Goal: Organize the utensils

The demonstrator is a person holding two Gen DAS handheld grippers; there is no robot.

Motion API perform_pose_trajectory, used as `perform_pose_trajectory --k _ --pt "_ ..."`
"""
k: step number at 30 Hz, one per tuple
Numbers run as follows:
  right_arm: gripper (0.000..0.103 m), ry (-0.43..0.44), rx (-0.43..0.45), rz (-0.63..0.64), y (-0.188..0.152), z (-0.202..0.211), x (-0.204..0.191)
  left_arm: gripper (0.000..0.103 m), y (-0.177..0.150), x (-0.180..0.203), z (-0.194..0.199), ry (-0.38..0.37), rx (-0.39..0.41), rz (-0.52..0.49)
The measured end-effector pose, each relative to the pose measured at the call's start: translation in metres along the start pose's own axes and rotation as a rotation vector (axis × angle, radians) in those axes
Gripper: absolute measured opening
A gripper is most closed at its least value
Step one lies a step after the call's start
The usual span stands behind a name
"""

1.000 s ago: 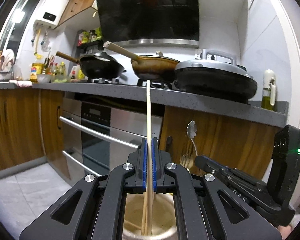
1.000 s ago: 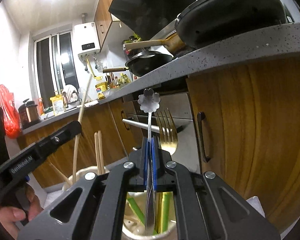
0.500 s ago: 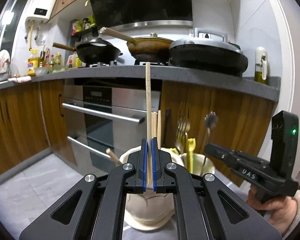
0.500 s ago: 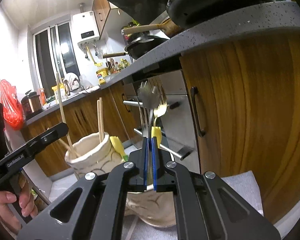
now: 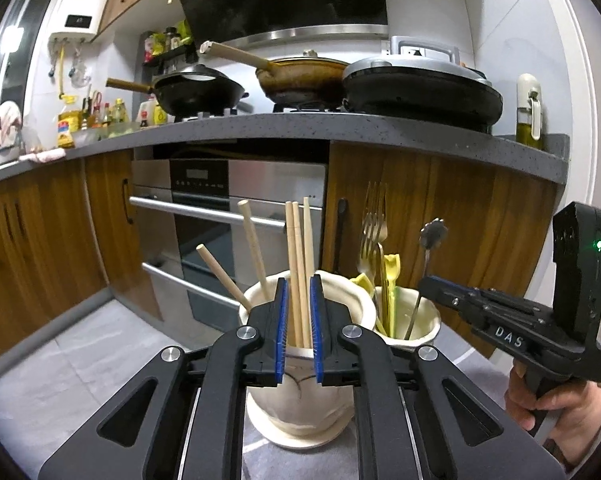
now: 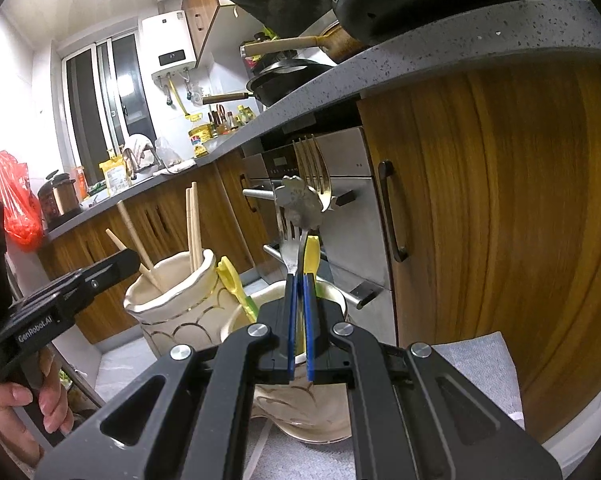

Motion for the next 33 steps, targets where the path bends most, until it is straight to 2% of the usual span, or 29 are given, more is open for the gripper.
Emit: perform_pose_trajectory --k 2,5,11,14,16,18,20,22,26,28,33 --pt "0.004 -0.003 -0.005 0.002 0.0 0.001 0.0 0.015 -0.001 0.002 0.003 -0.002 0.0 -0.004" --pt "0.006 -0.011 -0.02 0.012 -0.002 0.006 0.0 0.027 -0.004 0.002 0.01 -0.005 0.001 0.005" --pt "0.006 -0.038 -0.057 0.04 -0.015 0.023 0.002 0.03 -0.03 0.009 0.024 -0.014 -0.044 -0.001" --pt "0.008 -0.054 -0.077 0.049 -0.02 0.028 0.003 0.037 -0.045 0.012 0.028 -0.011 -0.068 0.004" --pt "0.024 -0.056 -0.086 0.044 -0.024 0.033 0.003 0.037 -0.053 0.013 0.03 -0.013 -0.084 0.01" --pt "0.03 -0.059 -0.093 0.051 -0.029 0.038 0.002 0.039 -0.063 0.015 0.033 -0.009 -0.1 0.01" --pt "0.032 -0.078 -0.097 0.08 -0.036 0.044 0.0 0.047 -0.07 0.016 0.037 0.008 -0.101 0.002" --pt "0.045 -0.093 -0.094 0.11 -0.041 0.051 -0.003 0.057 -0.074 0.016 0.04 0.023 -0.096 -0.003" --pt "0.056 -0.115 -0.078 0.164 -0.049 0.06 -0.007 0.069 -0.077 0.018 0.049 0.044 -0.064 -0.004" --pt "0.066 -0.128 -0.056 0.188 -0.052 0.065 -0.009 0.076 -0.077 0.018 0.054 0.058 -0.037 -0.008" --pt "0.072 -0.139 -0.016 0.219 -0.061 0.071 -0.012 0.084 -0.08 0.016 0.059 0.089 0.002 -0.011"
Point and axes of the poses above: each gripper's, at about its wrist camera, not at the fingertips, and z roughly against the way its jaws point, x to its right, y to its top, the point moved 5 cm from there along -z, roughly the way its jaws point, and after that the axes turned 4 degrees about -z, right-handed, at the moved point
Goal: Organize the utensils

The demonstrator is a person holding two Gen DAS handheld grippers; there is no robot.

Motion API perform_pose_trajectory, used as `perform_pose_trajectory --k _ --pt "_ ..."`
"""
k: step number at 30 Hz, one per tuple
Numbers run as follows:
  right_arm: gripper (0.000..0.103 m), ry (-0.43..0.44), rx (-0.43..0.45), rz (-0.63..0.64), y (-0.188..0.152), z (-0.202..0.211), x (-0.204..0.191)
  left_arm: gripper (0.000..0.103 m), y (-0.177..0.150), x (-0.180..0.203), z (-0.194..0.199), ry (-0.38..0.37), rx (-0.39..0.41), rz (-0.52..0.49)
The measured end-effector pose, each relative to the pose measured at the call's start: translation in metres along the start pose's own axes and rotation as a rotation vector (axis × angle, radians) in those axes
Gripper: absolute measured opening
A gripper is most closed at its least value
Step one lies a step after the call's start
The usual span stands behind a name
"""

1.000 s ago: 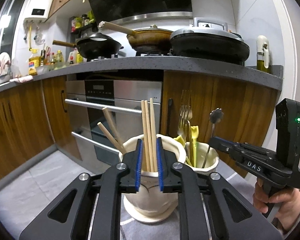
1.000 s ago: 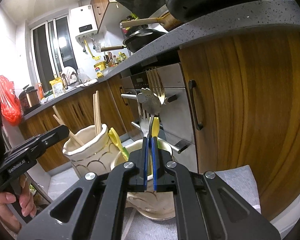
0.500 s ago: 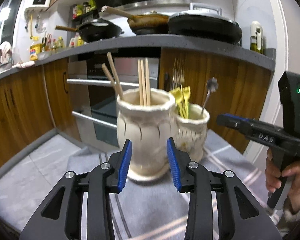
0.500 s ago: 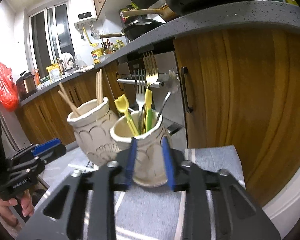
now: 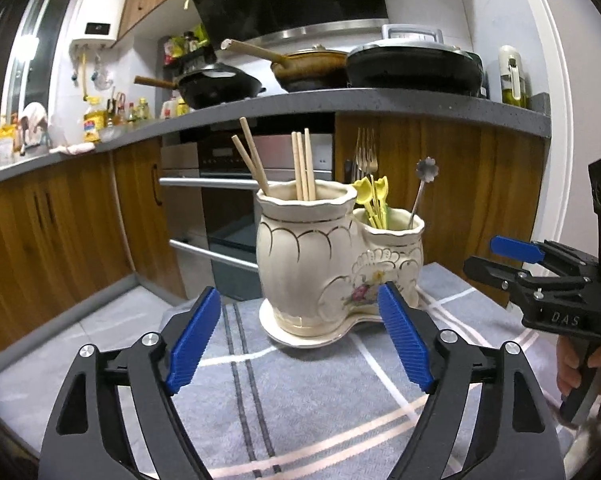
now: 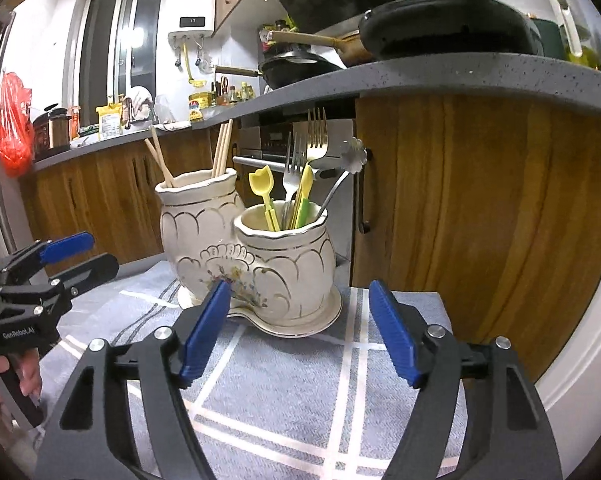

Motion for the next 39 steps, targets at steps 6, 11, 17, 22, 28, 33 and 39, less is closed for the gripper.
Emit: perform_pose_trajectory --k 6,11,17,22,28,33,39 --pt "0.075 -0.015 0.01 -0.012 -0.006 0.001 0.003 0.089 -0.008 -0.001 0.002 0.008 0.023 0.015" --pt "0.083 -0.018 0.033 -0.016 -0.005 0.005 0.003 0.092 -0.007 -0.002 0.004 0.006 0.036 0.02" --pt "0.097 -0.026 0.079 0.03 -0.004 0.013 -0.006 0.096 -0.007 -0.002 0.008 0.016 0.044 0.01" --pt "0.097 -0.035 0.078 0.012 -0.003 0.012 -0.002 0.098 -0.006 -0.001 0.01 0.031 0.044 0.017" --pt "0.097 -0.037 0.078 0.015 -0.004 0.013 -0.003 0.098 -0.007 -0.002 0.01 0.033 0.042 0.017" --pt "0.097 -0.036 0.077 0.014 -0.003 0.013 -0.002 0.098 -0.007 -0.002 0.01 0.034 0.041 0.018" --pt "0.097 -0.036 0.078 0.013 -0.003 0.013 -0.001 0.098 -0.007 -0.003 0.009 0.036 0.042 0.02"
Point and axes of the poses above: each gripper's, at about its wrist camera, not at the fingertips, and z roughly against the way its jaws point, x to its right, y to its top, the point moved 5 cm from there along -z, roughly the way its jaws point, and after that the axes turned 4 degrees about -z, right-handed, at the moved point
